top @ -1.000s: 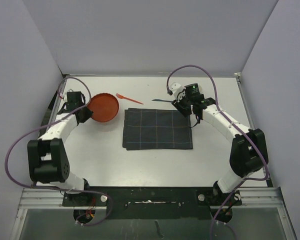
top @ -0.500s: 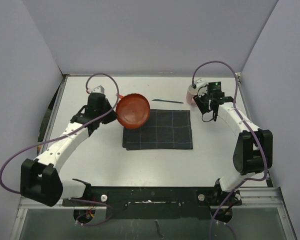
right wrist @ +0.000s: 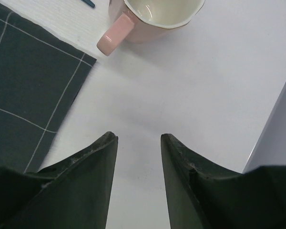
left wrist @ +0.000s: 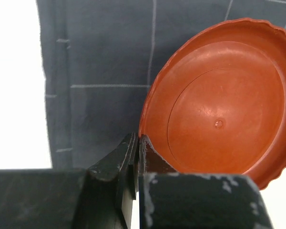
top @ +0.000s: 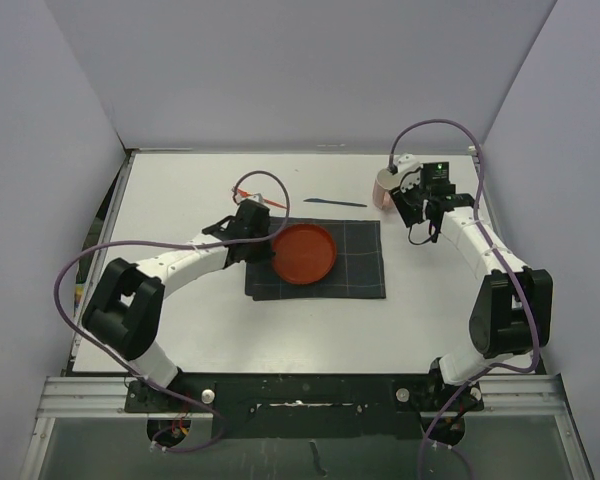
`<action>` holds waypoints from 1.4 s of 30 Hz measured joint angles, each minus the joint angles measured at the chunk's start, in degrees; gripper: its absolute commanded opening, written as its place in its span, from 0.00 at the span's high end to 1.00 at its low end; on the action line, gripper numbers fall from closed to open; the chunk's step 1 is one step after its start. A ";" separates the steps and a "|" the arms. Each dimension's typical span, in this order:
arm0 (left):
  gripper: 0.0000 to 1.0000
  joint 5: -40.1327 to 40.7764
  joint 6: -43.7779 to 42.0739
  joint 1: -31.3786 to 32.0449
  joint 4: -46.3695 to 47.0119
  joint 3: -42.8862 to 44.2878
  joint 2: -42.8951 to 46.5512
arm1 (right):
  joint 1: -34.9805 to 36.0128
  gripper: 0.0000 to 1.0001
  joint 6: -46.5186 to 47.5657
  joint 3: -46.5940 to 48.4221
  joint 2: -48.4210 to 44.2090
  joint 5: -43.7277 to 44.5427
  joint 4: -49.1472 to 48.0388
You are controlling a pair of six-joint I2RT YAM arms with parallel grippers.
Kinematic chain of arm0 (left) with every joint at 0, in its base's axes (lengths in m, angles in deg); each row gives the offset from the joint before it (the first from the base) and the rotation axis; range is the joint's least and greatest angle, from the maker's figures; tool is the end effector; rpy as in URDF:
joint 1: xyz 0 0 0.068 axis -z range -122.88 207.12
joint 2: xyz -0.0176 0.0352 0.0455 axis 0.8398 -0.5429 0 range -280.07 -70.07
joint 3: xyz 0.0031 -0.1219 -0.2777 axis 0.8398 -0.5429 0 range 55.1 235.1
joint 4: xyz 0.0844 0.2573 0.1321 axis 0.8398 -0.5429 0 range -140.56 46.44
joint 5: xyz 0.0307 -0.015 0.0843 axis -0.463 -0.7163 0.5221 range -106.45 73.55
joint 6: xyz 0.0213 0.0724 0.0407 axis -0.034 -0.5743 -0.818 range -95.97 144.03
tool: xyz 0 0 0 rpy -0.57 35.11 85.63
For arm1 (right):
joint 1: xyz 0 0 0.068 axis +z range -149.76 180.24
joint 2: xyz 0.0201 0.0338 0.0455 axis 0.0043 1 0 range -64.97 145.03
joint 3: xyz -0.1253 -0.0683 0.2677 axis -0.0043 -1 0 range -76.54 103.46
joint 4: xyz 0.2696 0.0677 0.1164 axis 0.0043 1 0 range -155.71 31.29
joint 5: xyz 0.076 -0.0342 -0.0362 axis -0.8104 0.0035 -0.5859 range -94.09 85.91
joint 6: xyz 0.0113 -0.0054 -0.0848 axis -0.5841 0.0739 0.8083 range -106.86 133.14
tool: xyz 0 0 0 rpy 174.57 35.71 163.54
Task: Set the dinner table for one person
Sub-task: Place the plate on the napkin.
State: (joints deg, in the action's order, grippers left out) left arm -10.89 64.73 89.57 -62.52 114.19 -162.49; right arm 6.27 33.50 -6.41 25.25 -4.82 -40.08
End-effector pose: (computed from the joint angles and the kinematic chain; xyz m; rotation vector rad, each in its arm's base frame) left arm 0.3387 -0.2067 0.1829 -0.2236 2.5164 -0.4153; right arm 0.4134 0.0447 0.2597 -0.5471 2.3071 -0.1055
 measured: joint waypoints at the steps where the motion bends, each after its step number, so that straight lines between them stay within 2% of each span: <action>1: 1.00 0.07 -0.04 0.39 0.37 1.01 -1.27 | 0.00 0.57 0.00 -0.11 0.00 -0.02 0.00; 12: 1.00 -0.07 -0.46 2.69 2.95 9.44 -12.94 | -0.76 0.57 0.00 -1.64 0.00 -0.81 0.20; 18: 1.00 -0.42 -0.72 3.23 2.99 12.94 -16.13 | -0.81 0.57 -0.04 -1.73 0.00 -1.51 0.20; 31: 1.00 -0.46 -1.29 3.48 2.64 14.25 -16.57 | -0.81 0.57 -0.35 -1.73 0.00 -2.34 0.20; 42: 1.00 3.10 -0.22 3.45 -1.92 14.25 -16.57 | -0.81 0.57 -0.48 -1.75 0.00 -2.95 0.20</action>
State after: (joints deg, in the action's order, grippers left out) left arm -7.79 64.52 93.02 -64.44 128.45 -179.06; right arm 5.46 33.02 -8.16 25.25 -7.78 -39.89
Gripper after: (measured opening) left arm 0.015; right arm 0.432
